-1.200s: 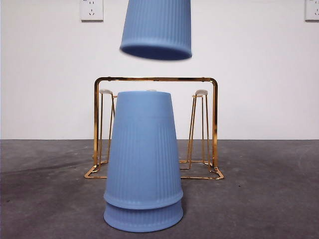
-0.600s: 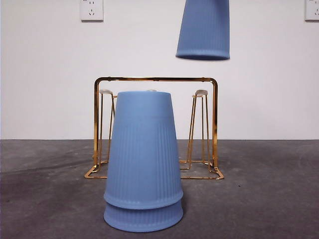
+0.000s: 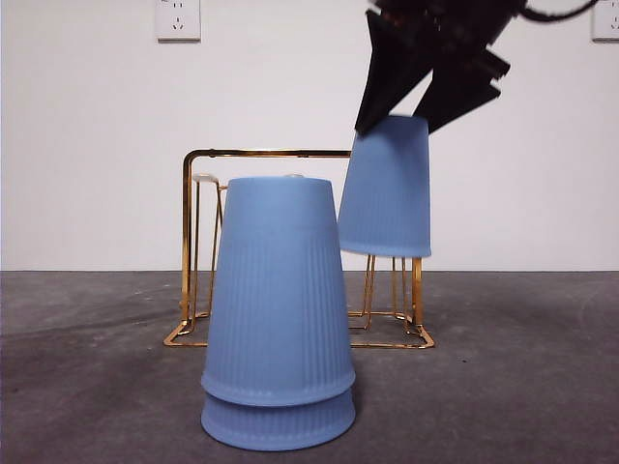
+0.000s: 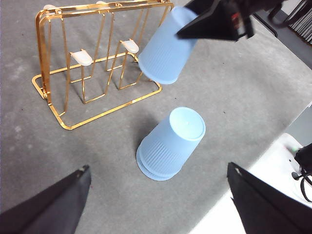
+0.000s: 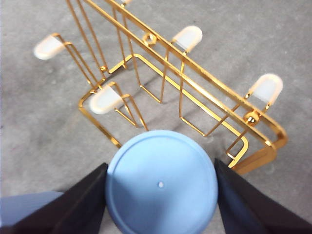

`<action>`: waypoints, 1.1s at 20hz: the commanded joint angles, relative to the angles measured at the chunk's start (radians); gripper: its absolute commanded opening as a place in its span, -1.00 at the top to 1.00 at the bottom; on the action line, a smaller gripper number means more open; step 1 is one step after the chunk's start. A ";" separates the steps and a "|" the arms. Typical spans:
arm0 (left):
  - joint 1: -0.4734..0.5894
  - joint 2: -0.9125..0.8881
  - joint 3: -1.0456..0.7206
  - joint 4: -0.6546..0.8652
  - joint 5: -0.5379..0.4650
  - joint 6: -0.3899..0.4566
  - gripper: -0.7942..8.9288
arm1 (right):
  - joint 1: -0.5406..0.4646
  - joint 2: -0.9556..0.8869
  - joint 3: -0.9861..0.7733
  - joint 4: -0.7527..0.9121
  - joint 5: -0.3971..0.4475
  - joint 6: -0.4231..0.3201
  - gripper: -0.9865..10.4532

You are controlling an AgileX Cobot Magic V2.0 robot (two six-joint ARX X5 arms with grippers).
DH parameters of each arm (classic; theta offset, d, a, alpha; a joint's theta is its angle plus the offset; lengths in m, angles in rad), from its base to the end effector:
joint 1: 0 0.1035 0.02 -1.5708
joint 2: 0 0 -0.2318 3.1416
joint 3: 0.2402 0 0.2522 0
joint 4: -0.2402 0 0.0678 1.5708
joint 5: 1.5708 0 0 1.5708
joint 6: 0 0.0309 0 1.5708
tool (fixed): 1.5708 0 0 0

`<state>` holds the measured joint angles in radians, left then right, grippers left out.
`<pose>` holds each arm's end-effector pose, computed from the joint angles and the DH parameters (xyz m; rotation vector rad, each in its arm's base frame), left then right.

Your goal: Pick the top cup and place it on cupholder, pick up the mid cup and place it on cupholder, last pick the bottom cup and place it on cupholder.

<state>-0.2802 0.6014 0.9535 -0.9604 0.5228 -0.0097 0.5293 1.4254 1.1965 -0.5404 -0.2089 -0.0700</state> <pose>0.1069 -0.0468 0.3214 -0.0845 0.6237 -0.7746 0.2635 0.1616 0.2675 -0.1889 0.7519 0.7282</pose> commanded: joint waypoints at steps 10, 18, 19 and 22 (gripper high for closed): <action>-0.004 0.006 0.018 0.011 0.002 0.017 -0.06 | 0.003 0.143 0.006 0.031 0.000 0.018 0.25; -0.005 0.007 0.018 0.013 0.002 0.017 -0.07 | 0.003 -0.011 0.008 0.014 0.027 0.017 0.07; -0.005 0.010 0.018 0.015 0.002 0.017 -0.08 | 0.003 -0.042 0.008 0.008 0.026 0.018 0.07; -0.013 0.031 0.018 0.019 0.002 0.017 -0.14 | 0.013 -0.153 0.008 -0.064 0.025 0.019 0.07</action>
<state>-0.2901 0.6243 0.9535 -0.9501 0.5224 -0.0097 0.5327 1.2728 1.1931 -0.6075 -0.1833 -0.0624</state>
